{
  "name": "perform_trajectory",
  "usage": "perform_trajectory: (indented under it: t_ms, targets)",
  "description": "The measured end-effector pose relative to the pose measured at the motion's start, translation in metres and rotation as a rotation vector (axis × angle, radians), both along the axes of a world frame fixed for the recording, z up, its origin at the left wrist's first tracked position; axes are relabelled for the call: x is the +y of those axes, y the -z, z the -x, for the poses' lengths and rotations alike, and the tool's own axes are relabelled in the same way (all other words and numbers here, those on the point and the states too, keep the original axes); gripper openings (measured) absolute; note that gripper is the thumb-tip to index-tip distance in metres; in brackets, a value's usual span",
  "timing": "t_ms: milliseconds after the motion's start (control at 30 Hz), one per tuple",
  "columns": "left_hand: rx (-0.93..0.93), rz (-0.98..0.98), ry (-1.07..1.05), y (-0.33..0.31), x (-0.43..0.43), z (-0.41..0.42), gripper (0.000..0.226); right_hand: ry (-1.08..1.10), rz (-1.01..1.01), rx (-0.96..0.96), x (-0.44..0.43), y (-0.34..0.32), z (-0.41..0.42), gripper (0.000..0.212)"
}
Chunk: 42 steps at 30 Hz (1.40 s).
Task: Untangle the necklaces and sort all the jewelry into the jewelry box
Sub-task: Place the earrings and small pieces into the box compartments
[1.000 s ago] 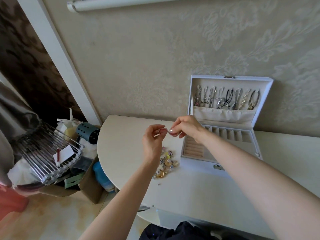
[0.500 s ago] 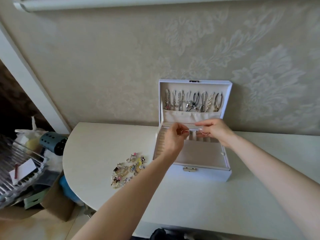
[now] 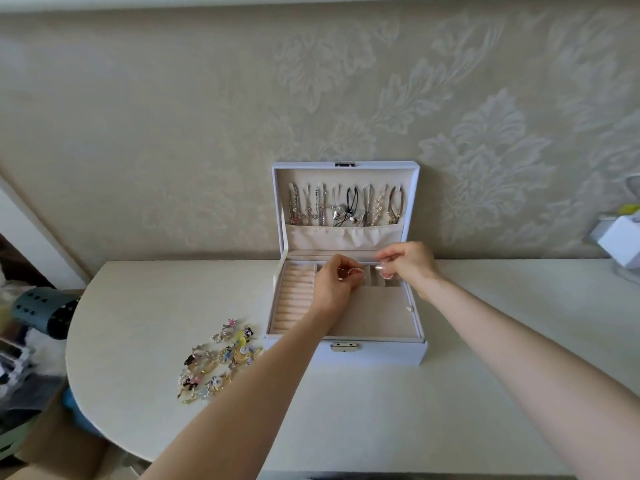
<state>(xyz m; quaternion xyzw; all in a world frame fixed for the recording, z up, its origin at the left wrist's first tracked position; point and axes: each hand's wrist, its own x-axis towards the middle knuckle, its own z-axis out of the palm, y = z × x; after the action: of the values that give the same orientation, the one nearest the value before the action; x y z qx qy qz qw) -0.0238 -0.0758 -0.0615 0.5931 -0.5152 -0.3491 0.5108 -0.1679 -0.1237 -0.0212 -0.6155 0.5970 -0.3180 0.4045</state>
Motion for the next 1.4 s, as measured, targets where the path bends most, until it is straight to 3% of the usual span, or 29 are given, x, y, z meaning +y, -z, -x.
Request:
perform_trajectory:
  t_ms: [200,267,367,600,967,1167,1300,1400]
  targets:
    - [0.077,0.002,-0.006,0.002,0.001,-0.003,0.011,0.145,-0.010,-0.030,-0.007,0.009,-0.009,0.015]
    - [0.088,0.002,-0.004,0.003,0.001,-0.003,0.011,0.175,0.031,0.025,-0.008,0.013,-0.013,0.020]
    - [0.101,0.004,0.003,0.003,0.001,-0.003,0.010,0.153,0.124,0.258,-0.008,0.016,-0.019,0.013]
    - [0.129,0.012,-0.027,0.003,0.001,-0.004,0.009,0.090,0.189,0.467,-0.010,0.020,-0.019,0.007]
    - [0.124,0.021,-0.001,0.001,0.002,-0.002,0.014,0.023,0.178,0.519,-0.013,0.018,-0.020,0.014]
    - [0.123,0.017,0.008,0.002,0.001,-0.002,0.015,0.076,0.221,0.426,-0.017,0.006,-0.004,0.019]
    - [0.124,0.027,0.030,0.001,0.001,-0.002,0.014,-0.048,0.122,0.049,0.001,-0.005,-0.006,0.015]
    - [0.143,0.030,0.048,0.000,0.002,-0.003,0.014,-0.175,0.033,-0.056,0.019,0.002,-0.014,0.009]
